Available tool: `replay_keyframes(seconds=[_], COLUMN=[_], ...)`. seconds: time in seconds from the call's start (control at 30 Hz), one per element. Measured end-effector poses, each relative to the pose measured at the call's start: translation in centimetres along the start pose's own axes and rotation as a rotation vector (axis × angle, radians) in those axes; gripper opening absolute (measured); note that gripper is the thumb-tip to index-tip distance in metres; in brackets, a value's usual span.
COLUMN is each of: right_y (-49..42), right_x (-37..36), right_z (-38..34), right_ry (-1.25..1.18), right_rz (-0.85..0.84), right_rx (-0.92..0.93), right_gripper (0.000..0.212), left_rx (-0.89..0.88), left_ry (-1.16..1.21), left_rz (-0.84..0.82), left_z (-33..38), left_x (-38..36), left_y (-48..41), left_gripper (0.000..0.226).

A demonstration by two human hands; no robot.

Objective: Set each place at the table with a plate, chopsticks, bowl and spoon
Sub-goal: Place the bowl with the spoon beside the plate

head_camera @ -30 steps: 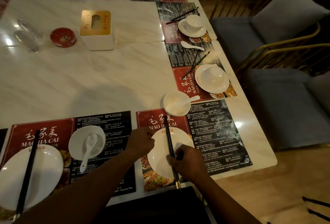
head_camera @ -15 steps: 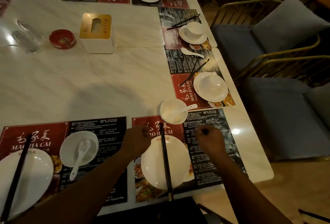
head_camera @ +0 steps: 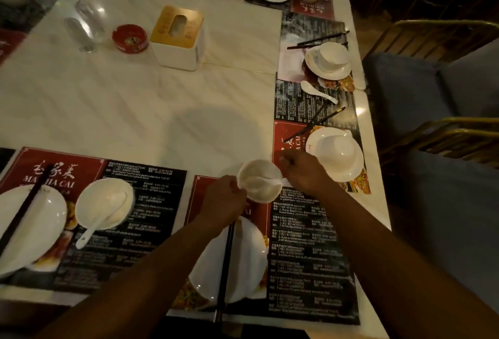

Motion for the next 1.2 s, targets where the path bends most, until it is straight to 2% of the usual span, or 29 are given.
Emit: replay_keyframes(seconds=[0.13, 0.23, 0.3, 0.47, 0.57, 0.67, 0.87, 1.0, 1.2], right_y=[-1.9, -2.5, -2.2, -0.1, 2.5, 5.7, 11.2, 13.5, 15.0], right_x=[-2.5, -2.9, -2.5, -0.3, 1.6, 2.4, 1.0, 0.1, -0.3], right_z=[-0.1, 0.2, 0.6, 2.4, 4.1, 6.6, 10.7, 11.9, 12.3], right_ry=[0.035, 0.072, 0.068, -0.015, -0.080, -0.182, -0.264, -0.262, -0.243], right_rz=[-0.213, -0.219, -0.207, -0.113, -0.069, -0.001, 0.099, 0.164, 0.237], right_rx=[0.121, 0.169, 0.169, 0.101, 0.052, -0.028, -0.247, -0.343, -0.374], right_gripper=[0.026, 0.037, 0.034, 0.023, 0.028, 0.019, 0.021, 0.019, 0.020], left_rx=[0.082, 0.112, 0.129, 0.055, -0.038, -0.121, -0.225, -0.175, -0.084], left_ry=[0.013, 0.030, 0.046, -0.011, -0.114, -0.163, -0.268, -0.275, -0.132], left_rz=[0.041, 0.066, 0.068, 0.058, 0.004, -0.066, -0.137, -0.161, -0.196], left_z=[0.2, 0.2, 0.4, 2.9, 3.8, 4.0, 4.4, 2.6, 1.4], left_x=[-0.7, -1.2, -1.4, -2.1, -2.5, -3.1, -4.5, -5.2, -5.8], left_y=[0.4, 0.8, 1.1, 1.9, 2.5, 3.0, 4.3, 4.1, 4.9], left_gripper=[0.012, 0.015, 0.014, 0.018, 0.031, 0.040, 0.026, 0.023, 0.028])
Point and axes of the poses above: each hand's wrist, its own y-axis away from the middle knuckle, its own x-axis out of the back of the hand, z = x × y, the point moved 5 cm from there along -y, towards the middle knuckle, and after that the axes turned 13 degrees about z, right-handed, at the moved point
